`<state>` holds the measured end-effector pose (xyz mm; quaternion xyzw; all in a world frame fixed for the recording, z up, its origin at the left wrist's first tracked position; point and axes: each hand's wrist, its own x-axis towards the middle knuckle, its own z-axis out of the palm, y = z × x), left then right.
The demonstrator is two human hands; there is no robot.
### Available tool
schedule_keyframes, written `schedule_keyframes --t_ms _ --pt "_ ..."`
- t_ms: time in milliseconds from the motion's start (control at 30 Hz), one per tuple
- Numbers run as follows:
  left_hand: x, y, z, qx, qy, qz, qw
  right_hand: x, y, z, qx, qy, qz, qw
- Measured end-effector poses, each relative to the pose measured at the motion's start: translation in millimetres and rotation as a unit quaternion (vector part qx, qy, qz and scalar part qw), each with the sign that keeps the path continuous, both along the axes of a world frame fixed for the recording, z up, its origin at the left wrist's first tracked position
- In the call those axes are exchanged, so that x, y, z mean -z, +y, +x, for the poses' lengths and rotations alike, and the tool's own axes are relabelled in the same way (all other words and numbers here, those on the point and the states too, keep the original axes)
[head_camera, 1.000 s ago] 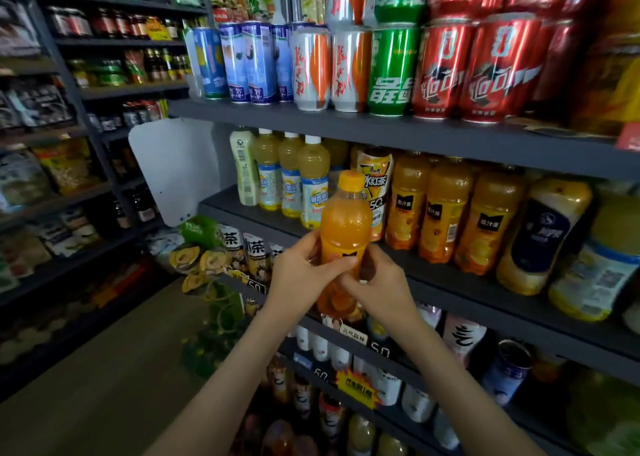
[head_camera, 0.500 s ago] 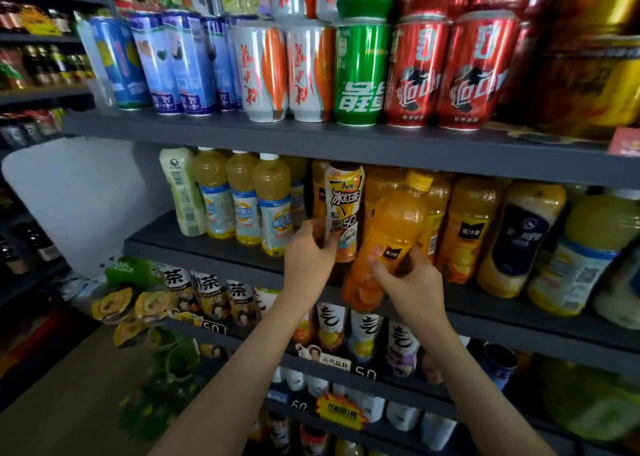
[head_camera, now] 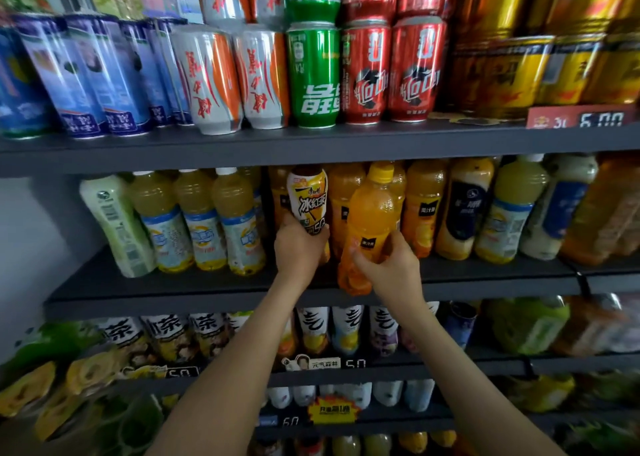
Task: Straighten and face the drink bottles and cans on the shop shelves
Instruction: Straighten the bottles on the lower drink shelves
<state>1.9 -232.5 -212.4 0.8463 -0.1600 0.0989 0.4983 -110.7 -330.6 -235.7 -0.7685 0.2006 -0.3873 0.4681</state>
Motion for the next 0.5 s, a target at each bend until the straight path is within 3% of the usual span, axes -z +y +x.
schedule_keyframes --t_ms 167,500 --pt "3.9 42.1 -25.8 0.03 -0.041 -0.008 0.999 -0.3 12.5 0.2 0.028 0.006 -0.023 0.999" --pt "-3.8 118.7 -29.5 0.025 0.01 -0.032 0.999 -7.2 45.3 60.5 0.004 0.033 -0.073 0.997"
